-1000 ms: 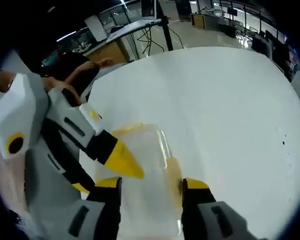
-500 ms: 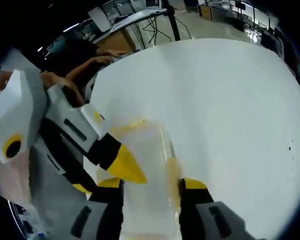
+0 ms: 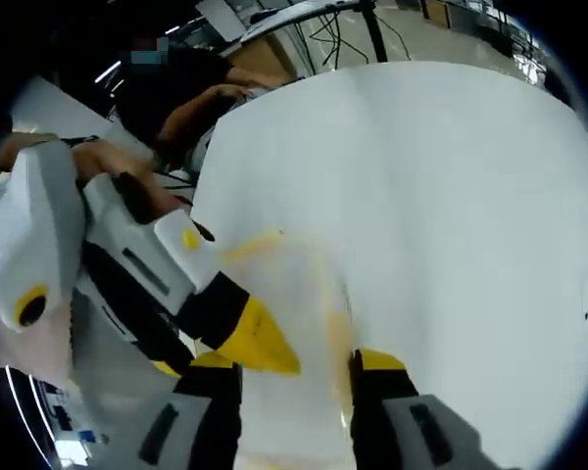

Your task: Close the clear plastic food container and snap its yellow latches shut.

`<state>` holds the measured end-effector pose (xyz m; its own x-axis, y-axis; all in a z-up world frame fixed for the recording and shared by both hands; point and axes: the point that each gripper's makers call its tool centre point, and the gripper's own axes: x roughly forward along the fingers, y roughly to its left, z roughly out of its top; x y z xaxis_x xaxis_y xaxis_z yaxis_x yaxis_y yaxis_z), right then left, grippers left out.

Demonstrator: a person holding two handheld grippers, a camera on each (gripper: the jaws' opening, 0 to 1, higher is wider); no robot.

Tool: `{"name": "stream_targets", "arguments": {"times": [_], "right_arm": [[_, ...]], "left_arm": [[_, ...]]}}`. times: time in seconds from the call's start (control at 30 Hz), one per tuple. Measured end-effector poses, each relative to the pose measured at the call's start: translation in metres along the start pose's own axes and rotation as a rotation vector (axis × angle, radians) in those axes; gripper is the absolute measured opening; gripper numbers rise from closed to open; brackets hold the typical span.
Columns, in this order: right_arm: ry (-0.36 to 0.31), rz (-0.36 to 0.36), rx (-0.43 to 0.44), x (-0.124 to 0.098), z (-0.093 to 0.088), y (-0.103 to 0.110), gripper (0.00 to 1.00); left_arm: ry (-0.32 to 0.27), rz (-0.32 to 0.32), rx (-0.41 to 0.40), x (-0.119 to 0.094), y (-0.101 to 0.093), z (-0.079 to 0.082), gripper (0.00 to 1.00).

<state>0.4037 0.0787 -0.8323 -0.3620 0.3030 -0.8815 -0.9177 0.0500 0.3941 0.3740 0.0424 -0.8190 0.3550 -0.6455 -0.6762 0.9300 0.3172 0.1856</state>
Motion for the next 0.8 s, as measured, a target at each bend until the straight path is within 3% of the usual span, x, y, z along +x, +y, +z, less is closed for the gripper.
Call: {"name": "stream_targets", "arguments": {"times": [0.07, 0.1, 0.13, 0.17, 0.67, 0.8], "right_arm": [[-0.028, -0.011, -0.008, 0.0, -0.001, 0.003, 0.45], [-0.037, -0.018, -0.013, 0.0, 0.0, 0.003, 0.45], [-0.065, -0.027, -0.029, 0.0, 0.005, 0.003, 0.46], [-0.044, -0.029, -0.018, -0.002, 0.001, 0.004, 0.46], [-0.084, -0.065, 0.006, -0.001, 0.001, 0.004, 0.47], [-0.134, -0.088, 0.021, -0.001, 0.001, 0.003, 0.48]], "left_arm": [[-0.004, 0.051, 0.088, 0.001, -0.001, -0.003, 0.52], [-0.028, 0.096, 0.071, 0.002, 0.0, -0.003, 0.51], [0.012, 0.194, 0.077, -0.005, 0.016, -0.011, 0.5], [-0.022, 0.117, 0.05, 0.001, 0.002, -0.009, 0.49], [-0.027, 0.071, 0.086, -0.002, -0.001, -0.006, 0.49], [-0.019, 0.057, 0.098, -0.002, -0.003, -0.006, 0.5]]}}
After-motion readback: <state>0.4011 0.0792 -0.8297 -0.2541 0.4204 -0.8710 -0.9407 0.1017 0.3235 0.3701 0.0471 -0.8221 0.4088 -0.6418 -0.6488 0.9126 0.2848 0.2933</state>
